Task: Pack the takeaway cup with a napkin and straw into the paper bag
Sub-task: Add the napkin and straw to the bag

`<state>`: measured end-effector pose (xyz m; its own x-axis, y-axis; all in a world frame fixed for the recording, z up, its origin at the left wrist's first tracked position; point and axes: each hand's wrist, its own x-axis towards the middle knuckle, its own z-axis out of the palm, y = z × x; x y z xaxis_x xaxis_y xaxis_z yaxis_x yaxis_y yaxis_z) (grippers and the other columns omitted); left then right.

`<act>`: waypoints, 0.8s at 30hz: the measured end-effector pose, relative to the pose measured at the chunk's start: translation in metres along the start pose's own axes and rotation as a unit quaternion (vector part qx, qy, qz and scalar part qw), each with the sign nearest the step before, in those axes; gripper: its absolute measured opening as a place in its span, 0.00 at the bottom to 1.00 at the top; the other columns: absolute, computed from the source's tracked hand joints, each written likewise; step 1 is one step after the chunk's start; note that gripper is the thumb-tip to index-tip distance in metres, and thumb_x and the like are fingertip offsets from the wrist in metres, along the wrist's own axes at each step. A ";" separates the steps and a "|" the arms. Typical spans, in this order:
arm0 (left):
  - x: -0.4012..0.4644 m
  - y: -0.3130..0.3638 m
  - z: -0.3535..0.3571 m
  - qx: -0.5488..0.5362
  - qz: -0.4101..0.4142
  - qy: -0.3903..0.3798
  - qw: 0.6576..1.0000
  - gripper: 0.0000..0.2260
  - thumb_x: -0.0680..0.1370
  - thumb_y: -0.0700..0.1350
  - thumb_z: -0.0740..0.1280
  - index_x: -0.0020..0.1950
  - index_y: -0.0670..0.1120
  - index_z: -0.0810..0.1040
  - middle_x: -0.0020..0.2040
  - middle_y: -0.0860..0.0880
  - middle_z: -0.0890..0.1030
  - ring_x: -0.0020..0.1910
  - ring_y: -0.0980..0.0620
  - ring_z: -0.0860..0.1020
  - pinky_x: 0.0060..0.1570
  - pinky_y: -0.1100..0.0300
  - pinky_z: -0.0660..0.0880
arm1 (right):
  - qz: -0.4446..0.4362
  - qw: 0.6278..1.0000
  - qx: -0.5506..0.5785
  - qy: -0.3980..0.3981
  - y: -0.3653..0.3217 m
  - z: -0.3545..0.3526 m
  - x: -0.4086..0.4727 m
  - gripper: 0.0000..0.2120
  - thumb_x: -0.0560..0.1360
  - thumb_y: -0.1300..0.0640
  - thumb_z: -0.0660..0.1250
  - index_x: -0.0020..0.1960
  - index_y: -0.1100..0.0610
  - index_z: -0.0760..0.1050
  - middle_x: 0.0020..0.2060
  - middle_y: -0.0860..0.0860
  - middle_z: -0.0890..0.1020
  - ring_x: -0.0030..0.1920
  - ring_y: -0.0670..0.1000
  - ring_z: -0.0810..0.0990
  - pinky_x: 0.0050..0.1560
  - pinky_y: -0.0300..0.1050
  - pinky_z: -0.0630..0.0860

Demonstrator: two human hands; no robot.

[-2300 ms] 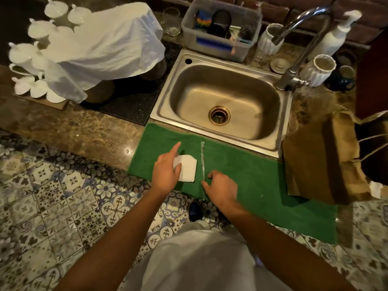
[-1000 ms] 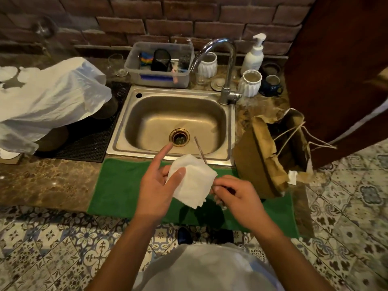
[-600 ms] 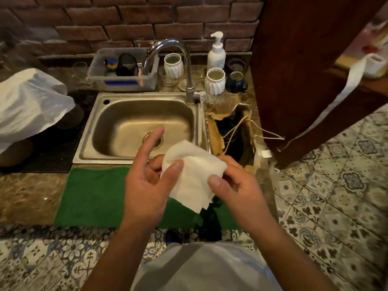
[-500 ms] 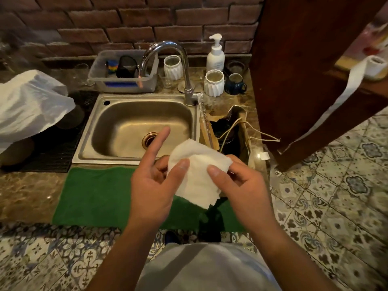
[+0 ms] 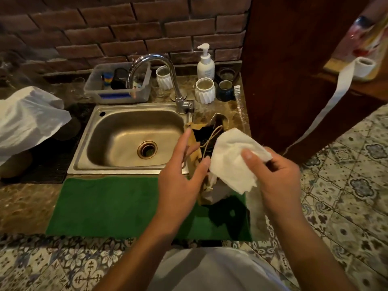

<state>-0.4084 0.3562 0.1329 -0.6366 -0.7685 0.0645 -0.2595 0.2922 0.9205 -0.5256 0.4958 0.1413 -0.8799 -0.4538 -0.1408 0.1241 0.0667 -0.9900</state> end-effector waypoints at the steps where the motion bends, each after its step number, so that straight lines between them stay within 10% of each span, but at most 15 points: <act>1: 0.004 -0.003 0.004 0.047 0.019 -0.006 0.999 0.35 0.78 0.53 0.73 0.79 0.65 0.59 0.69 0.61 0.78 0.68 0.67 0.73 0.67 0.65 0.71 | -0.004 1.000 -0.005 0.020 0.000 -0.005 0.004 0.04 0.78 0.54 0.73 0.50 0.50 0.86 0.43 0.52 0.88 0.46 0.55 0.88 0.44 0.53 0.84; 8: 0.031 -0.027 0.025 0.231 0.039 -0.039 0.971 0.43 0.76 0.51 0.74 0.83 0.59 0.50 0.84 0.53 0.53 0.74 0.50 0.70 0.62 0.51 0.76 | -0.021 0.995 -0.057 0.076 0.009 -0.015 0.024 0.08 0.78 0.54 0.73 0.56 0.53 0.85 0.45 0.50 0.88 0.47 0.51 0.87 0.48 0.52 0.85; 24: 0.045 -0.055 0.010 0.156 -0.038 -0.034 0.986 0.44 0.75 0.39 0.71 0.81 0.64 0.50 0.78 0.52 0.67 0.37 0.54 0.83 0.42 0.46 0.83 | -0.113 0.932 -0.345 -0.018 0.033 0.053 0.050 0.14 0.79 0.53 0.71 0.64 0.48 0.82 0.47 0.45 0.81 0.37 0.40 0.75 0.35 0.35 0.66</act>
<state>-0.4302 0.3112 0.0817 -0.6513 -0.7579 -0.0371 -0.5129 0.4037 0.7576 -0.5407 0.4283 0.1014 -0.8302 -0.5545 0.0578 -0.3974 0.5159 -0.7589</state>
